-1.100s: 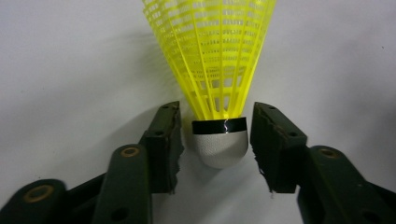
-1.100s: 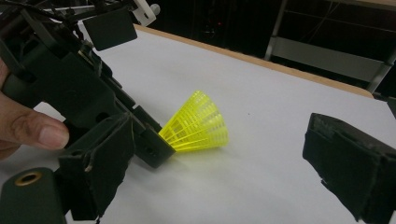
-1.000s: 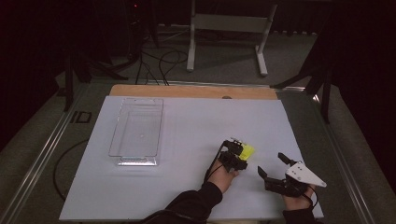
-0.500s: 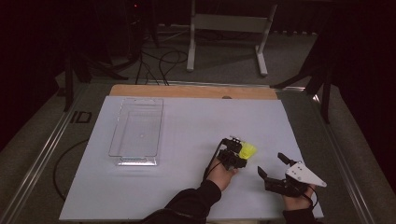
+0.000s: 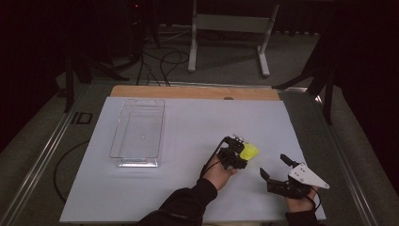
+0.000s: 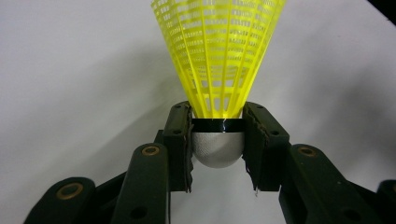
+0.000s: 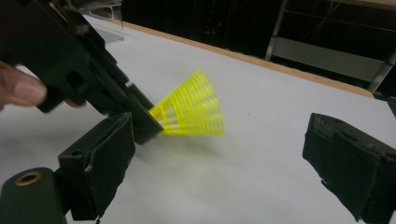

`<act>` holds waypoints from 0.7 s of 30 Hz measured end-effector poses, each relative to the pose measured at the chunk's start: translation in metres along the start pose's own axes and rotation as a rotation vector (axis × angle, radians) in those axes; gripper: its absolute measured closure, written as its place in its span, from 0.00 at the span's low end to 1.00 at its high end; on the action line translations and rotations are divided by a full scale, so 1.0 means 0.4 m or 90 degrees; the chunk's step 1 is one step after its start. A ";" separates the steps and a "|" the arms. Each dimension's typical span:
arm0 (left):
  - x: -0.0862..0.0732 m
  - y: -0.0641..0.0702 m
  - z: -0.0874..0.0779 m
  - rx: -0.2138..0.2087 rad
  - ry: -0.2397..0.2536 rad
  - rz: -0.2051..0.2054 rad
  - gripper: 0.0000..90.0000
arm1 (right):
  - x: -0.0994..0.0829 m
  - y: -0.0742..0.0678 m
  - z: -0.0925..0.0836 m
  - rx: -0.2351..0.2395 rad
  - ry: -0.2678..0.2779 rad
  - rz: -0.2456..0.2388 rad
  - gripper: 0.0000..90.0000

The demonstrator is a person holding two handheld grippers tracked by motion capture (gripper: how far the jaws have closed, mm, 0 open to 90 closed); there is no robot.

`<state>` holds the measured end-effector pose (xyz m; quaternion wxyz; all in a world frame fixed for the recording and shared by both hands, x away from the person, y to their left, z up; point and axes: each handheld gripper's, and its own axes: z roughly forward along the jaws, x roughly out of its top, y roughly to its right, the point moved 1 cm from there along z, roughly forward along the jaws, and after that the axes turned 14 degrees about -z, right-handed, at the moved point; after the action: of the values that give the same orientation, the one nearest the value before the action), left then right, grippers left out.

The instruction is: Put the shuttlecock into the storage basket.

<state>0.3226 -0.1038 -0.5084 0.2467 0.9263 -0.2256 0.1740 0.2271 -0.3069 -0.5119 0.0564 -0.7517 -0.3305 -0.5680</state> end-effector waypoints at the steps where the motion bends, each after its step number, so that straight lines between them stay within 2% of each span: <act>1: 0.000 -0.005 -0.005 -0.003 -0.006 0.005 0.73 | 0.000 0.001 0.000 0.000 0.000 0.000 0.10; 5: -0.008 -0.022 -0.016 -0.003 -0.031 0.037 0.73 | -0.001 -0.001 0.003 0.001 -0.002 0.000 0.10; 16: -0.017 -0.067 -0.059 0.002 -0.055 0.056 0.73 | -0.004 -0.003 0.007 0.007 -0.007 0.002 0.10; 21: -0.027 -0.085 -0.073 0.000 -0.078 0.076 0.73 | -0.006 -0.003 0.010 0.010 -0.009 0.002 0.10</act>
<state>0.3246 -0.0581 -0.5021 0.2218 0.9202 -0.2948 0.1310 0.2293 -0.3052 -0.5155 0.0609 -0.7557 -0.3338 -0.5601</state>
